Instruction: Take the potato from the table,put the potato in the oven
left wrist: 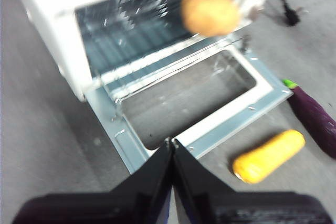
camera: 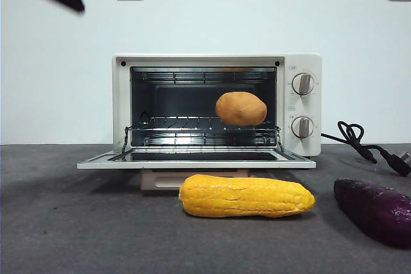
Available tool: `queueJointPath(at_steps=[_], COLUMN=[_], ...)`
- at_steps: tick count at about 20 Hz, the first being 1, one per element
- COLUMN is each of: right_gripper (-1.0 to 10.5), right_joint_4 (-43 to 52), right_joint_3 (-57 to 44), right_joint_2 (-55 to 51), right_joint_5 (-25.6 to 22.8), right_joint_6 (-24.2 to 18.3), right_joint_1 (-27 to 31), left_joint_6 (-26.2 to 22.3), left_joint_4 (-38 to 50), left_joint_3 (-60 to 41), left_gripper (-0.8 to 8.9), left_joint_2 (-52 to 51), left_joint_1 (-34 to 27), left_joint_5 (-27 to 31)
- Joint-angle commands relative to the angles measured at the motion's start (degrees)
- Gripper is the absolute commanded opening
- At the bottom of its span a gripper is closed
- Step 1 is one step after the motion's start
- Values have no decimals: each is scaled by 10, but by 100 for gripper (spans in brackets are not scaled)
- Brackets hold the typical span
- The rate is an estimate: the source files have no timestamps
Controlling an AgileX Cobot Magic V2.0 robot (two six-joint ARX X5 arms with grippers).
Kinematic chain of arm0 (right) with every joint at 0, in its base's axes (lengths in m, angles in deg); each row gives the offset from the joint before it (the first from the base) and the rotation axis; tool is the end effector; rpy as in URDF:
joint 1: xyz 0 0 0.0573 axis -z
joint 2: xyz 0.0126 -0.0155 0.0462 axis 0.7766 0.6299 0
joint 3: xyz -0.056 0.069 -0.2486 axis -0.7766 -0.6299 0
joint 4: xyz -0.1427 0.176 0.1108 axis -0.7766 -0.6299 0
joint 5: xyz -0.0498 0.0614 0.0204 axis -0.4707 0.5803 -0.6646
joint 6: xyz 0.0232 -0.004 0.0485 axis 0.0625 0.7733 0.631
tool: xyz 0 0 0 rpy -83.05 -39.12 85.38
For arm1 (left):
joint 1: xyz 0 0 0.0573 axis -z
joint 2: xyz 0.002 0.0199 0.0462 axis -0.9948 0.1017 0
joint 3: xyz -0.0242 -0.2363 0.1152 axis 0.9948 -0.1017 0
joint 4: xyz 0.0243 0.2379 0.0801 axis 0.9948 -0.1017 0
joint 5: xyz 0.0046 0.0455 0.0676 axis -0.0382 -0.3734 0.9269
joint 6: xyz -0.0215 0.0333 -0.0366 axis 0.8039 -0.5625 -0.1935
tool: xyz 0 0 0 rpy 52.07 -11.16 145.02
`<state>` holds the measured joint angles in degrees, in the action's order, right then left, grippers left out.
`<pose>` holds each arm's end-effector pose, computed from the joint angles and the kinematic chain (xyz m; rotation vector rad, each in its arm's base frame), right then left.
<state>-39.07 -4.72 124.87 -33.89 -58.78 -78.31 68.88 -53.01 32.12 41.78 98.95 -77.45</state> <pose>0.1548 0.0792 0.3643 -0.0443 0.6558 0.3950 0.2307 -0.0703 0.3245 0.0146 0.7069 -0.5702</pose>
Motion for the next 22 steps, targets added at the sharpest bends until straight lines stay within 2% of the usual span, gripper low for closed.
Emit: queueJointPath(at_steps=[1,6,9,18,22], right_gripper=[567,567,567,567,566], right_joint_4=[-35,-94,-119,-163,-163], right_joint_3=[-4,-4,-4,-4,-4], right_joint_2=[-58,-171,-210,-224,-224], right_joint_5=[0,0,0,0,0], right_joint_6=[-6,2,9,25,25], right_joint_1=[-1,-1,-1,-1,-1], left_joint_6=[28,43,43,54,58], left_joint_4=[62,150,174,242,264], left_joint_3=[-51,-103,-103,-103,-103], left_gripper=[-8,-8,-8,-8,-8], left_joint_2=[34,133,197,318,352], left_joint_1=[-48,-109,-115,-114,-109], left_joint_5=[-66,-136,-146,-148,-177])
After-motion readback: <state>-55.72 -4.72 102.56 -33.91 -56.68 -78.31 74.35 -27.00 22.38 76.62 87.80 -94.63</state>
